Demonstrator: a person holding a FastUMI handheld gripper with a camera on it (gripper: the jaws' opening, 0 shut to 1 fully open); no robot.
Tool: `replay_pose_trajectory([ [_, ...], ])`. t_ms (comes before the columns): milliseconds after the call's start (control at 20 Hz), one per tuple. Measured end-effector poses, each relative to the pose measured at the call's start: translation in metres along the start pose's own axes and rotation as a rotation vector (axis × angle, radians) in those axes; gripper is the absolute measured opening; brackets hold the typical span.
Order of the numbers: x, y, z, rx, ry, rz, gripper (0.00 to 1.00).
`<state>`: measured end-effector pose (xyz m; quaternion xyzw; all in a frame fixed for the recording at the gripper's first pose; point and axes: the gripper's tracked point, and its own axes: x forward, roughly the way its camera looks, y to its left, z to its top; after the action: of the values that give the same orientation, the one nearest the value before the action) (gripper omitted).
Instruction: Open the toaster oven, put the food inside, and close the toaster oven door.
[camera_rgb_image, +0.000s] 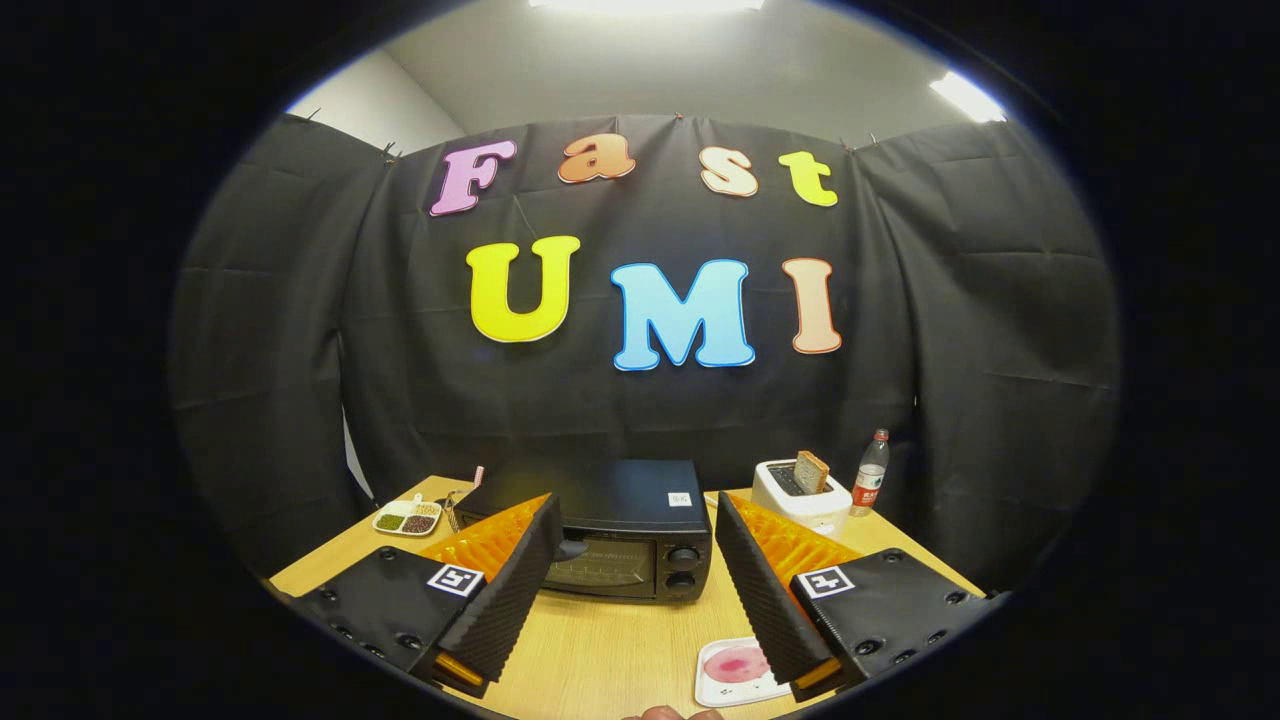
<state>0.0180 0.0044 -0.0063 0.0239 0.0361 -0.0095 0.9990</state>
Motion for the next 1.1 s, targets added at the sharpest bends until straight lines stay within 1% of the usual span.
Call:
replay_pose_trajectory([
  [250, 0.008, 0.013, 0.006, -0.021, 0.002, 0.013, 0.98],
  [450, 0.024, 0.023, 0.004, -0.021, 0.022, 0.011, 0.98],
  [900, 0.086, 0.059, -0.014, -0.019, 0.085, 0.034, 0.98],
  [1100, 0.106, 0.071, -0.027, -0.020, 0.112, 0.048, 0.98],
])
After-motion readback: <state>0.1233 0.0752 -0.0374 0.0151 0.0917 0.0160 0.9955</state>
